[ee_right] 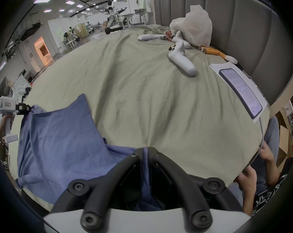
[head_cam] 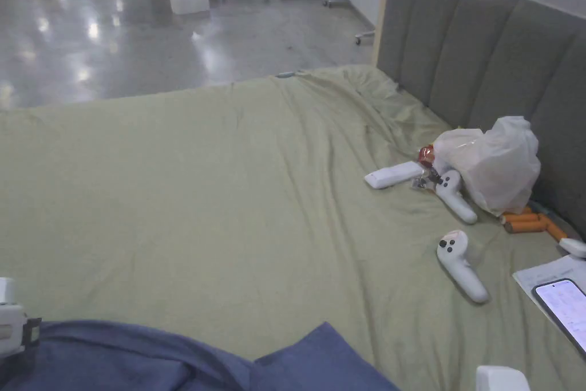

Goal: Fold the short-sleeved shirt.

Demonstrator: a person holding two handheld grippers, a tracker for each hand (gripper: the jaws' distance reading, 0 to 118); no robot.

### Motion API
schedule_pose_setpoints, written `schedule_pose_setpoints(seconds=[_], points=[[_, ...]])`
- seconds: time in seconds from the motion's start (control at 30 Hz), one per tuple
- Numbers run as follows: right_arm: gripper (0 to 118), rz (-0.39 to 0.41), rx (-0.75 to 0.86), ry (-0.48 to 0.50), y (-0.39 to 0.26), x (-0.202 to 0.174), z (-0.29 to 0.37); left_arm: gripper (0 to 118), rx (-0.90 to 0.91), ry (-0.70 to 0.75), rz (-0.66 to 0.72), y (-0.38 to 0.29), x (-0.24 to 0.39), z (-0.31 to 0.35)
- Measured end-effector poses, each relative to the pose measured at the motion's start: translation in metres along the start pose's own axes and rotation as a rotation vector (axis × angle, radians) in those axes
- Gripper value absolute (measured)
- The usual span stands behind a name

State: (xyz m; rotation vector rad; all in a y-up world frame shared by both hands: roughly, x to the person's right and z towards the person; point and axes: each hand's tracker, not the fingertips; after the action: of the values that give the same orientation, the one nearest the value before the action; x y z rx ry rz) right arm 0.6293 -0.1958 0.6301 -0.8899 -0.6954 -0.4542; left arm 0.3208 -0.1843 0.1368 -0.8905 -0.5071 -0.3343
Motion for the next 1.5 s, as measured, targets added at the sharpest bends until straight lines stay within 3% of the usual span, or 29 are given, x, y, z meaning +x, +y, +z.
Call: schedule_pose_setpoints(seconds=[0.07,0.13,0.3,0.6,0.77,1.0,1.13,1.5], points=[[1,-0.013,0.037,0.011,0.004,-0.001,0.018,0,0.026,-0.073,0.065,-0.002,-0.010,0.027],[1,-0.051,0.102,0.093,0.006,-0.002,0.043,0,0.089,-0.109,0.103,-0.006,-0.021,0.067],[1,0.041,0.250,0.135,0.013,-0.021,0.110,0,0.268,-0.165,0.105,-0.020,-0.050,0.186],[1,0.191,0.573,0.209,0.069,-0.035,0.225,0,0.647,-0.101,0.143,-0.038,-0.123,0.403],[1,0.188,0.757,0.231,0.118,-0.035,0.282,0,0.813,-0.065,0.165,-0.042,-0.145,0.485],[1,0.180,0.869,0.285,0.195,-0.051,0.333,0,0.938,-0.042,0.218,-0.022,-0.155,0.539],[1,0.200,0.947,0.235,0.238,-0.065,0.355,0,0.988,0.013,0.222,-0.001,-0.158,0.555],[1,0.127,0.924,0.203,0.335,-0.087,0.366,0,0.970,0.067,0.324,0.063,-0.170,0.546]])
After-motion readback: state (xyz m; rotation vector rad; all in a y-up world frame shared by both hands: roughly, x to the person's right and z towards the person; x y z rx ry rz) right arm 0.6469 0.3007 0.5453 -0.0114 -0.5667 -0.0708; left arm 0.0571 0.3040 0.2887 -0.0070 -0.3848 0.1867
